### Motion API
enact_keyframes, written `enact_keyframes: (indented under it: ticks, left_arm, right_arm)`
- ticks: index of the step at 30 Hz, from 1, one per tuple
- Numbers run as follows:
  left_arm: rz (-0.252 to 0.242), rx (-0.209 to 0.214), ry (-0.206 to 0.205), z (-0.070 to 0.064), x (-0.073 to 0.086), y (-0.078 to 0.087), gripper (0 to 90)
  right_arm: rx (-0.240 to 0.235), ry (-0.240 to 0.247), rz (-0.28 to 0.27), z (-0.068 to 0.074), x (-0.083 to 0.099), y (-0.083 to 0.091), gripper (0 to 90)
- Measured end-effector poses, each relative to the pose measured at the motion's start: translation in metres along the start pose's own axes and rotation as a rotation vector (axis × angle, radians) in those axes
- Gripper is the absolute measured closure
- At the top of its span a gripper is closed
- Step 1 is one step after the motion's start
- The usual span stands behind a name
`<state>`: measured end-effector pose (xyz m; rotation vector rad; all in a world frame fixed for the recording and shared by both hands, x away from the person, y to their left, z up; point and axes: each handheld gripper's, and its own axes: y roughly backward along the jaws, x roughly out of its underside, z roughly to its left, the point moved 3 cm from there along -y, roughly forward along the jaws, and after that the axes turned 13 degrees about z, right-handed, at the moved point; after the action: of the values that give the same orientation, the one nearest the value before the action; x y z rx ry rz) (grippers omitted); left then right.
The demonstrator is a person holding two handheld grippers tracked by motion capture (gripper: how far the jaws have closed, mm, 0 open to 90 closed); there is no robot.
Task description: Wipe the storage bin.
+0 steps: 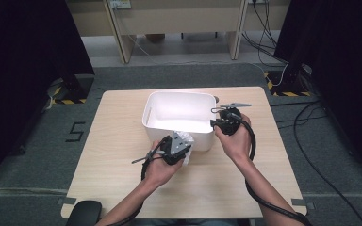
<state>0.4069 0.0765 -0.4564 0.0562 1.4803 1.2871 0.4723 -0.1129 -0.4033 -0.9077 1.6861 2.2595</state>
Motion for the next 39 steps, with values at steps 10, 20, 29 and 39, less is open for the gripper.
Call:
enact_keyframes:
  ticks: [10,20,29,39]
  left_arm:
    - [0.015,0.003,-0.006,-0.002,0.004,-0.006,77.1]
    - [0.025,0.004,-0.008,-0.003,0.008,-0.01,77.1]
    - [0.035,0.005,-0.011,-0.004,0.01,-0.015,77.1]
    - [0.044,0.007,-0.015,-0.006,0.013,-0.02,77.1]
  right_arm:
    - [0.001,0.004,0.0,0.0,0.0,0.0,74.5]
    - [0.002,0.005,-0.001,0.0,0.0,0.0,74.5]
    - [0.001,0.004,0.0,0.0,0.0,0.0,74.5]
    - [0.001,0.004,-0.001,0.0,0.0,0.0,74.5]
